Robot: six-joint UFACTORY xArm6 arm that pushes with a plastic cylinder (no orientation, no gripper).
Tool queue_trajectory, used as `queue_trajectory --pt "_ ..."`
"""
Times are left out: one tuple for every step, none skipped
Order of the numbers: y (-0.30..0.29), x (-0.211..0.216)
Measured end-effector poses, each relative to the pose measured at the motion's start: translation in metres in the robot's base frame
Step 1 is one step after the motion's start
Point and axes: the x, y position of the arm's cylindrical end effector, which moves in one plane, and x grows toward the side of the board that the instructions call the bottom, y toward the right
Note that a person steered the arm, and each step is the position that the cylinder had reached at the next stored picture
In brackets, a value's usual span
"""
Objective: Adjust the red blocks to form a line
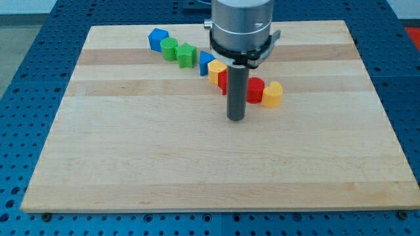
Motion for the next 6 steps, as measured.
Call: queue_trajectory --pt "0.012 -0.012" --pt "0.014 -0.02" --pt "0.014 -0.03" --pt "0.014 -0.043" --pt "0.002 -0.023" --pt "-0.015 0.007"
